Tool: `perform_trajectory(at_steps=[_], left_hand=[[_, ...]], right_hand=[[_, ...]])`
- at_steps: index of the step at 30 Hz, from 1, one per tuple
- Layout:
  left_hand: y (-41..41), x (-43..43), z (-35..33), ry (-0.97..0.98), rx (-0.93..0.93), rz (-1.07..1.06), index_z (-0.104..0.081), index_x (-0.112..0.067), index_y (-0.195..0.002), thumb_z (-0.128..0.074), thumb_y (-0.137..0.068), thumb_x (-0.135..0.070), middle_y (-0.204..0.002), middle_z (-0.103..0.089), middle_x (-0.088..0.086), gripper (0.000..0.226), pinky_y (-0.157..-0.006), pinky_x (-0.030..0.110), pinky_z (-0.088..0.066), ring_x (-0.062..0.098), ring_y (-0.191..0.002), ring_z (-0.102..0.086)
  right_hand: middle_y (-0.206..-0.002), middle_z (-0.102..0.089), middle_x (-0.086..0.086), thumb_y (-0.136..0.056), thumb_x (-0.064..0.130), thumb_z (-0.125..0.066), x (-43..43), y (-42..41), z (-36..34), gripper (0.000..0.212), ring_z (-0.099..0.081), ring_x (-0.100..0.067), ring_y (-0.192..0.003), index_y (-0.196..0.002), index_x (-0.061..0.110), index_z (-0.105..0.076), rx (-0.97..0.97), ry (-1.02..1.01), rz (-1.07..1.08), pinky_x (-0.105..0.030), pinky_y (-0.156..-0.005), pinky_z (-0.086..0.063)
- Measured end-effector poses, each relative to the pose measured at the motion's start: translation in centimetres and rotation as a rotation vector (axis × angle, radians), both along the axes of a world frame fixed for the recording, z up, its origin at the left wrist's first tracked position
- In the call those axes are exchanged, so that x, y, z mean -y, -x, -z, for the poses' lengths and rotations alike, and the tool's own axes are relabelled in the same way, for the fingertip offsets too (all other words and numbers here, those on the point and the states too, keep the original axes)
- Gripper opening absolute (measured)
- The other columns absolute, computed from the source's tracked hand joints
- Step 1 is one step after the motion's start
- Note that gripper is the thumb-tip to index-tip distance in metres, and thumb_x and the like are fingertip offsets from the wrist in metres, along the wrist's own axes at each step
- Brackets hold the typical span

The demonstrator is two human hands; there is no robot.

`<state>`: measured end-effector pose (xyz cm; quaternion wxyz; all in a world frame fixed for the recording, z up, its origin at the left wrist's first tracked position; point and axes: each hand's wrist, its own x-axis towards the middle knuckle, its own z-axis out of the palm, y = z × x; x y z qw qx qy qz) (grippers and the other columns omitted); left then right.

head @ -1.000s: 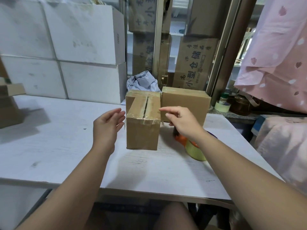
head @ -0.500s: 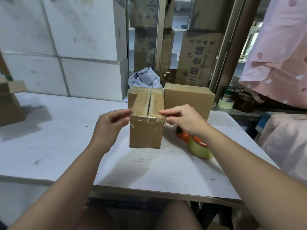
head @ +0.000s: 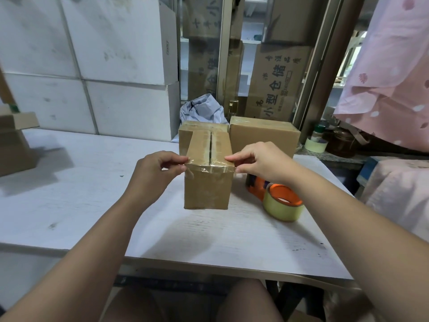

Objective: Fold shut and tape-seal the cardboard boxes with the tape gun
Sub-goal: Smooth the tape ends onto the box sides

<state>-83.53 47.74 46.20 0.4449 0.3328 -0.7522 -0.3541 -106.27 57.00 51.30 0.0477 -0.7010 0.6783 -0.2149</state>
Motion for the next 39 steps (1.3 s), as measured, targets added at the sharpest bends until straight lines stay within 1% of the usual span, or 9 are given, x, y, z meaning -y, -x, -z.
perform_trajectory(at_steps=[4, 8, 12, 16, 21, 25, 28, 31, 39], left_hand=[[0.0, 0.0, -0.4, 0.081, 0.071, -0.020, -0.068, -0.029, -0.085, -0.069, -0.084, -0.008, -0.093, -0.067, -0.015, 0.022, -0.070, 0.007, -0.044, -0.007, -0.079, -0.060], [-0.1, 0.1, -0.8, 0.112, 0.087, 0.025, -0.069, -0.023, -0.087, -0.068, -0.083, -0.003, -0.107, -0.061, -0.020, 0.020, -0.071, 0.002, -0.043, -0.012, -0.081, -0.061], [-0.3, 0.5, -0.8, 0.119, 0.175, 0.039, -0.067, -0.022, -0.090, -0.066, -0.087, -0.011, -0.108, -0.061, -0.026, 0.012, -0.076, 0.002, -0.041, -0.012, -0.090, -0.058], [-0.1, 0.4, -0.2, 0.112, 0.138, 0.048, -0.065, -0.021, -0.096, -0.067, -0.086, -0.009, -0.106, -0.063, -0.027, 0.015, -0.082, 0.004, -0.044, -0.011, -0.099, -0.057], [0.5, 0.0, 0.8, 0.148, 0.075, 0.032, -0.062, -0.032, -0.109, -0.066, -0.086, -0.008, -0.108, -0.062, -0.020, 0.033, -0.087, 0.018, -0.049, 0.000, -0.101, -0.058], [1.1, 0.1, 1.3, 0.114, 0.001, 0.037, -0.065, -0.032, -0.100, -0.068, -0.084, -0.010, -0.110, -0.060, -0.018, 0.028, -0.087, 0.027, -0.050, 0.003, -0.097, -0.056], [1.5, 0.1, 1.2, 0.041, -0.062, 0.041, -0.064, -0.034, -0.092, -0.069, -0.083, -0.011, -0.108, -0.059, -0.018, 0.025, -0.082, 0.023, -0.048, 0.001, -0.087, -0.053], [1.7, 0.2, 1.3, -0.033, -0.108, 0.050, -0.064, -0.033, -0.090, -0.069, -0.084, -0.012, -0.114, -0.060, -0.016, 0.022, -0.079, 0.017, -0.042, 0.005, -0.086, -0.049], [1.8, 0.1, 1.5, -0.065, -0.120, 0.074, -0.062, -0.030, -0.090, -0.070, -0.082, -0.010, -0.125, -0.057, -0.014, 0.024, -0.087, 0.022, -0.041, 0.005, -0.100, -0.049]], right_hand=[[-0.119, -0.058, 0.002, -0.084, 0.024, -0.070, 0.2, -0.5, -0.8, 0.039, -0.056, -0.006, -0.092, -0.123, 0.021, -0.064, -0.226, -0.019, -0.038, -0.016, -0.089, -0.039], [-0.129, -0.057, -0.001, -0.086, 0.025, -0.068, 0.7, -1.1, -0.9, 0.040, -0.057, -0.013, -0.109, -0.124, 0.014, -0.063, -0.338, -0.007, -0.070, -0.013, -0.093, -0.034], [-0.127, -0.062, 0.003, -0.085, 0.027, -0.069, 0.6, -1.0, -0.4, 0.040, -0.054, -0.011, -0.118, -0.124, 0.017, -0.063, -0.310, 0.040, -0.036, -0.018, -0.099, -0.036], [-0.121, -0.065, 0.008, -0.080, 0.024, -0.074, 0.2, -0.7, 0.9, 0.037, -0.056, -0.001, -0.107, -0.116, 0.021, -0.068, -0.031, 0.112, 0.019, -0.017, -0.097, -0.040], [-0.119, -0.066, 0.009, -0.080, 0.018, -0.074, -0.3, -1.0, 2.9, 0.032, -0.056, 0.002, -0.105, -0.111, 0.021, -0.071, 0.249, 0.221, 0.074, -0.009, -0.094, -0.039], [-0.117, -0.066, 0.012, -0.080, 0.014, -0.074, -0.2, -1.3, 4.4, 0.030, -0.055, 0.009, -0.102, -0.109, 0.022, -0.072, 0.469, 0.305, 0.103, 0.002, -0.085, -0.036], [-0.114, -0.064, 0.019, -0.081, 0.015, -0.073, 0.0, -1.4, 5.4, 0.029, -0.058, 0.004, -0.107, -0.108, 0.026, -0.072, 0.565, 0.343, 0.106, -0.017, -0.098, -0.043], [-0.114, -0.062, 0.020, -0.082, 0.015, -0.072, 0.2, -1.7, 6.3, 0.029, -0.058, -0.002, -0.111, -0.108, 0.028, -0.071, 0.637, 0.378, 0.089, -0.034, -0.102, -0.045], [-0.119, -0.061, 0.019, -0.081, 0.008, -0.071, 0.2, -2.1, 6.9, 0.033, -0.055, -0.002, -0.117, -0.102, 0.034, -0.069, 0.886, 0.363, 0.039, -0.036, -0.105, -0.043]])
